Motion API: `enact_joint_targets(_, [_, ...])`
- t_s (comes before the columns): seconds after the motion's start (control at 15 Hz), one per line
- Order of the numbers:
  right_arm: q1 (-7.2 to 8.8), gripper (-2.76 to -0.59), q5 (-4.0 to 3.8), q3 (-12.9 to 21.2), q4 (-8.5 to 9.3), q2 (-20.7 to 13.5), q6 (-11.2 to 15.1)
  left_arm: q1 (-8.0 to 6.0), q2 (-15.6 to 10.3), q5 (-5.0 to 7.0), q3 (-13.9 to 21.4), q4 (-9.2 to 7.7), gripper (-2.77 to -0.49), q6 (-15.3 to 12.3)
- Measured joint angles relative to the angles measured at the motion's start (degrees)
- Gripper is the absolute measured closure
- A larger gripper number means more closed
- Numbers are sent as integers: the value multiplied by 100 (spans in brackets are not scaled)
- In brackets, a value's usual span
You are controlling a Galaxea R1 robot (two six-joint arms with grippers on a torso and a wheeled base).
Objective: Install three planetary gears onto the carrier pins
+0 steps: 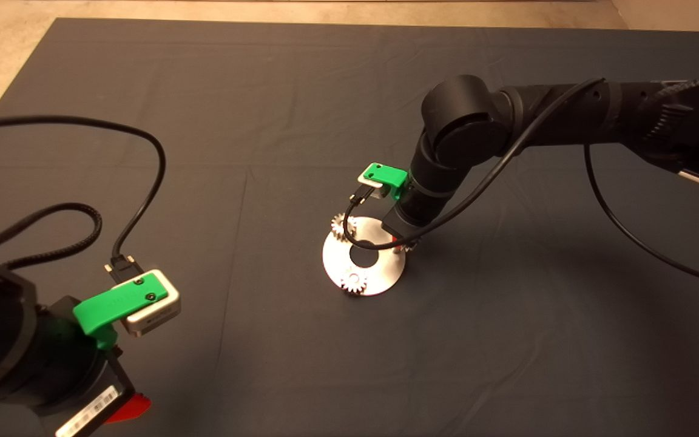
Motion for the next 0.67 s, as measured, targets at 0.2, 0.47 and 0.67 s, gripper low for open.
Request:
enact_joint_targets(0.2, [-74,-105,9,-50,-36,44,-2,0,0,0,-2,0,-160,0])
enact_joint_targets(0.47, [-85,-105,7,-63,-77,63,-2,0,0,2,-2,-2,-160,0])
enact_joint_targets(0.67, [-87,-105,5,-63,-80,63,-2,0,0,0,-2,-5,-160,0])
